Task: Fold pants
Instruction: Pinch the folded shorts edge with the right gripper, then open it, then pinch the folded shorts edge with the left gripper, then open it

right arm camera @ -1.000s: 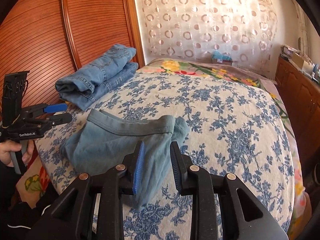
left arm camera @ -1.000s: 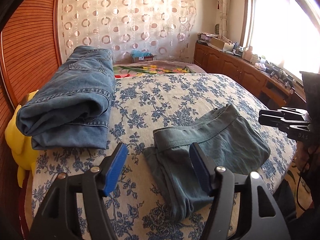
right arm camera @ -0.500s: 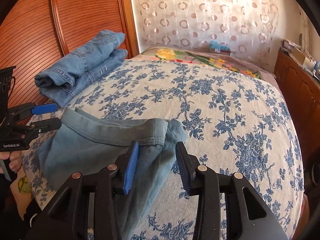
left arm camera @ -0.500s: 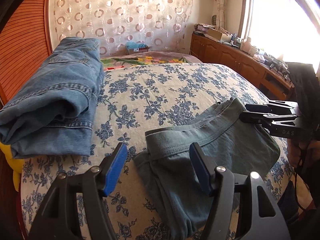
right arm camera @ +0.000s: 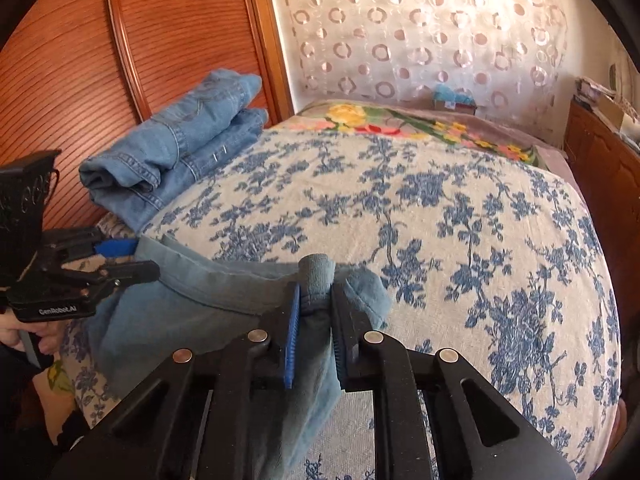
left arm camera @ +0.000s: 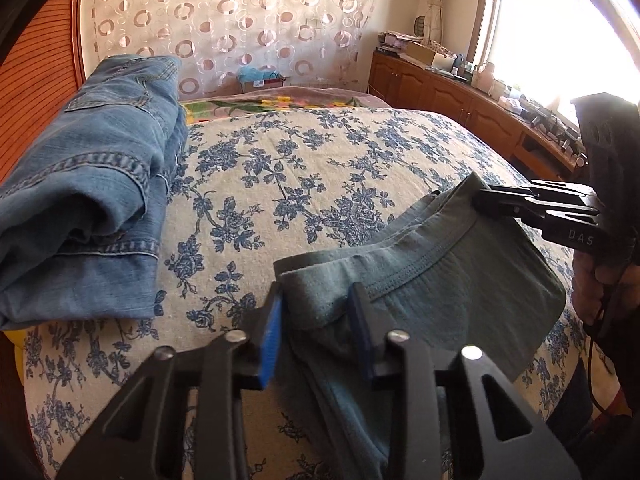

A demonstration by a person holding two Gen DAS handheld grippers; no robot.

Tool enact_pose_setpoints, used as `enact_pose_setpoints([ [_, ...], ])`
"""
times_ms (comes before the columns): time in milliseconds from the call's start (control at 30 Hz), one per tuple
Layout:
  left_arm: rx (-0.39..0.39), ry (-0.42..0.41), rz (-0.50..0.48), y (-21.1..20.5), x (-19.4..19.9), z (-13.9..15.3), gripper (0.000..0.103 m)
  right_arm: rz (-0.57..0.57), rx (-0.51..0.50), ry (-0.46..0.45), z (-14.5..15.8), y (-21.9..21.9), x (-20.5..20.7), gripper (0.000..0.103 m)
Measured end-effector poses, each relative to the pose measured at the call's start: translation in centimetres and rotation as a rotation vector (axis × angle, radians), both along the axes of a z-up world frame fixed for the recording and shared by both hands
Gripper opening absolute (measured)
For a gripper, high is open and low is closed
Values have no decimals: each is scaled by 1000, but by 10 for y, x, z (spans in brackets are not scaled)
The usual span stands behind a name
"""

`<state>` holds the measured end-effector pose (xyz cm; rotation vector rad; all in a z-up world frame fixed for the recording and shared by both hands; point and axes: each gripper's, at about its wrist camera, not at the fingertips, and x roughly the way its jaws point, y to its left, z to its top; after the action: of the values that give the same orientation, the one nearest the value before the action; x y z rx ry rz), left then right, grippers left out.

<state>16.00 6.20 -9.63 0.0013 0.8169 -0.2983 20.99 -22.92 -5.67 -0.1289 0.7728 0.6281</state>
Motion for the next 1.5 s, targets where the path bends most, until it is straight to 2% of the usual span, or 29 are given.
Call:
enact_pose_setpoints([
  [67, -6, -29, 11, 1, -1, 6, 16, -14, -2, -17, 0, 2, 2, 11],
  [167, -22, -72, 36, 3, 1, 17, 16, -31, -8, -25, -2, 5, 4, 11],
  [300, -8, -52, 42, 3, 6, 17, 16, -44, -52, -8, -7, 9, 7, 13],
  [367, -9, -33, 43, 4, 5, 15, 25, -47, -48, -6, -5, 6, 4, 20],
  [533, -8, -18, 43, 10, -13, 13, 40, -54, -32, -19, 3, -7, -16, 28],
  [667, -22, -26, 38, 12, -44, 11, 41, -50, -28, -6, 2, -15, -42, 37],
  [867, -37, -16, 3, 5, -78, 6, 41, -43, -8, 41, -6, -24, -76, 43],
  [967, -9, -8, 14, 1, -81, 0, 41, -47, -22, 55, -11, -25, -85, 46],
  [1033, -22, 13, 23, 4, -79, -6, 38, -53, -19, 79, -16, -27, -86, 46],
  [1067, -32, 18, 18, 5, -78, -7, 28, -53, -19, 79, -16, -27, -86, 46],
  [1100, -40, 19, 12, 6, -79, -8, 25, -53, -8, 97, -19, -30, -87, 46],
  [1133, -44, 13, 10, 7, -80, -8, 14, -47, 3, 102, -20, -31, -87, 44],
  [1167, -48, 5, 9, 9, -81, -7, 9, -34, 18, 109, -20, -32, -87, 28],
  [1233, -53, -7, 27, 15, -83, -5, 5, -20, 43, 114, -16, -36, -87, 12],
  [1333, -57, 6, 48, 24, -83, -6, 4, -13, 50, 102, -11, -40, -89, 8],
  [1500, -30, 1, 58, 23, -88, -5, 4, -8, 28, 103, -13, -39, -93, 7],
])
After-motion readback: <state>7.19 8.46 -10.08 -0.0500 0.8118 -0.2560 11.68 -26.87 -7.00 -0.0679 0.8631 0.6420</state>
